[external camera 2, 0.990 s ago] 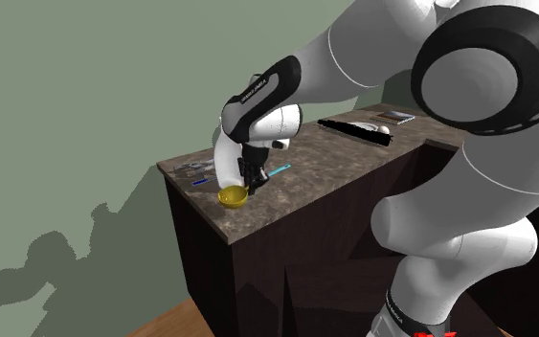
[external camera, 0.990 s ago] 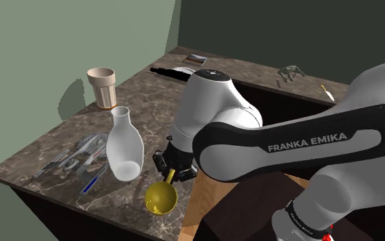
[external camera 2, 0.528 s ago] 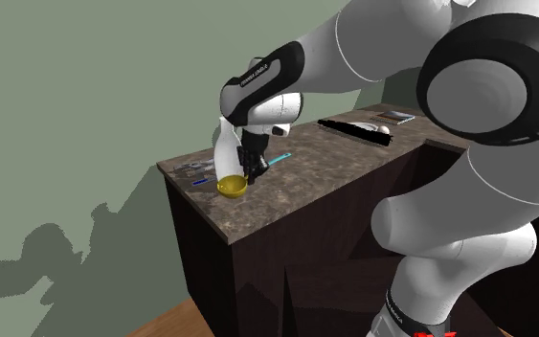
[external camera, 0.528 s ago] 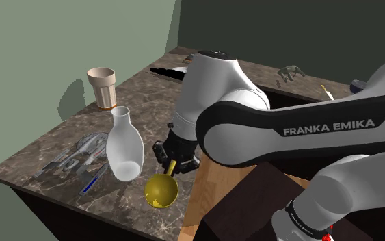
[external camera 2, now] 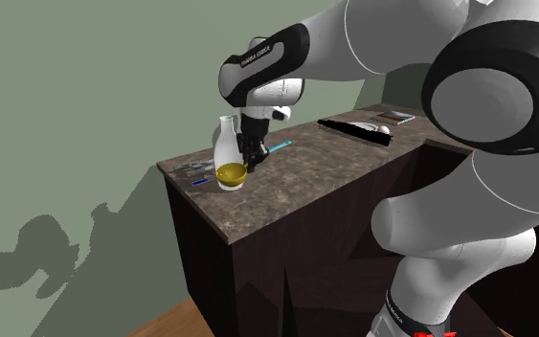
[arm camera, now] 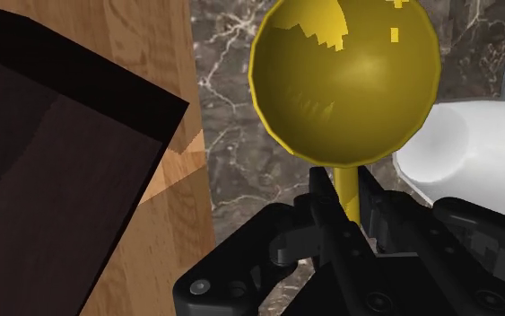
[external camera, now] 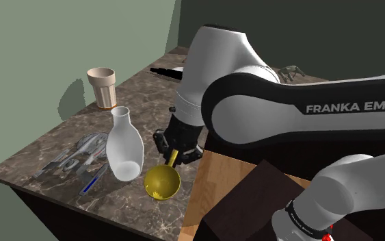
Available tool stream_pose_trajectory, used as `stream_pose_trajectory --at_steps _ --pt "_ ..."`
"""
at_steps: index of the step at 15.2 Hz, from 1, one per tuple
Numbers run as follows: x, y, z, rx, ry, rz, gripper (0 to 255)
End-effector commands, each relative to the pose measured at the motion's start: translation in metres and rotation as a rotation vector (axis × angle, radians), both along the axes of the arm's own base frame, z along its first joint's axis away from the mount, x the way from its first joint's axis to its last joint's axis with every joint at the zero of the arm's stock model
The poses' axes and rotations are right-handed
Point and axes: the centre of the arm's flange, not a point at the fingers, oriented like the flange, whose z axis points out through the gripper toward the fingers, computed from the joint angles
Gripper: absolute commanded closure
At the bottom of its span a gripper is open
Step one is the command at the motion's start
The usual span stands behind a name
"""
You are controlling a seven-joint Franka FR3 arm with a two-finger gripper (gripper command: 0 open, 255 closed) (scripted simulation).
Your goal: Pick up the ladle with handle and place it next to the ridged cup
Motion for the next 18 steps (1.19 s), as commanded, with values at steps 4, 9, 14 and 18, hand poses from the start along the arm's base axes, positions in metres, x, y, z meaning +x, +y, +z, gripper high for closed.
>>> stream_pose_trajectory --at_steps 4,9,14,18 --pt "0.000 0.000 0.027 0.000 0.000 0.000 255" --pt "0.000 0.000 0.054 0.000 0.000 0.000 255" --pt "0.000 0.000 0.080 0.000 0.000 0.000 255" --pt "0.000 0.000 0.101 0.000 0.000 0.000 255"
